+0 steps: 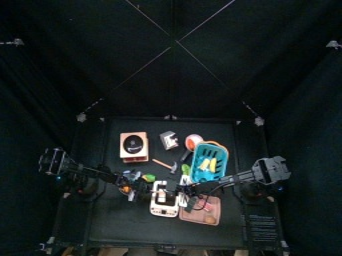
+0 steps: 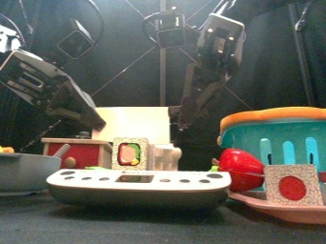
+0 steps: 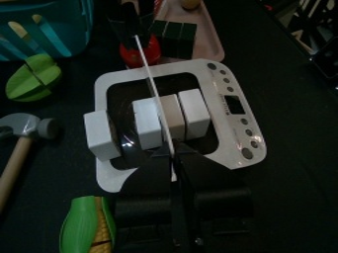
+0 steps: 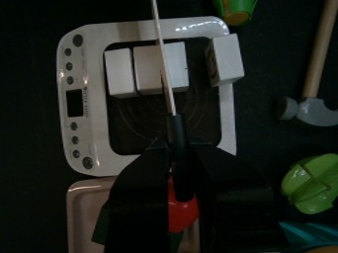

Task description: Cut sushi roll

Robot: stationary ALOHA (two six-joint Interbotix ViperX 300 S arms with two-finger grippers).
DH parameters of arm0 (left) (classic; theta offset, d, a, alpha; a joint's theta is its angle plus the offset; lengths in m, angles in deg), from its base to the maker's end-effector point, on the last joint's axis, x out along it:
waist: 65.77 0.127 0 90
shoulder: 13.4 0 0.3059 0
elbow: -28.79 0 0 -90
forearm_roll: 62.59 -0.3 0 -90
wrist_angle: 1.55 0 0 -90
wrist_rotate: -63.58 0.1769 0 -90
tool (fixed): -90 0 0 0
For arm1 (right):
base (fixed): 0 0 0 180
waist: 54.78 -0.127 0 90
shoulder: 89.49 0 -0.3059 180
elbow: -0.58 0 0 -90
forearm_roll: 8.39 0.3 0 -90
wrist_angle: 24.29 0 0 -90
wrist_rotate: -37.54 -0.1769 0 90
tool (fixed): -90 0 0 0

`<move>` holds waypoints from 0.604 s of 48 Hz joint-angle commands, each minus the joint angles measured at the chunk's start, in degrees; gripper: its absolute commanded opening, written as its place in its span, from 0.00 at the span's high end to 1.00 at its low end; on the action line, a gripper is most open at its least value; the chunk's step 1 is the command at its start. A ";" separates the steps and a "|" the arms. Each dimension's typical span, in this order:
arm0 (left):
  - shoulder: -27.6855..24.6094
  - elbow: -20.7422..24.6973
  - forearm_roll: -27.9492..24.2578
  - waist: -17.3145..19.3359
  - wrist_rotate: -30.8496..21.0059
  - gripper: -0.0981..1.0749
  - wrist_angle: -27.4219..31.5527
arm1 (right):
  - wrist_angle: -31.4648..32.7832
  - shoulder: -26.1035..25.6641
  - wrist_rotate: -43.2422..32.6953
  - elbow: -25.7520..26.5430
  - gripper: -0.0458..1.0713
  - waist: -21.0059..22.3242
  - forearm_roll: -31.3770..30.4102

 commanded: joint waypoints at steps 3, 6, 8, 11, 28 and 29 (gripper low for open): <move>0.09 0.00 -0.18 -0.18 0.18 0.62 0.09 | 0.35 -1.05 -0.35 0.18 0.61 0.62 0.00; 0.00 0.00 -0.18 -0.09 0.18 0.62 0.09 | 0.26 -1.05 -0.26 0.18 0.61 0.62 0.00; 0.00 -0.09 -0.18 -0.09 0.18 0.62 0.09 | 0.26 -1.05 -0.26 0.18 0.61 0.62 0.00; -0.09 -0.09 -0.18 -0.18 0.18 0.62 0.18 | 0.26 -1.05 -0.26 0.18 0.61 0.62 -0.09; -2.64 0.09 -0.09 -0.09 0.09 0.62 0.09 | 0.26 0.35 -0.35 0.09 0.61 0.26 1.05; -2.81 0.09 0.00 -0.18 0.09 0.62 0.09 | 0.26 0.53 -0.35 0.09 0.61 0.26 1.32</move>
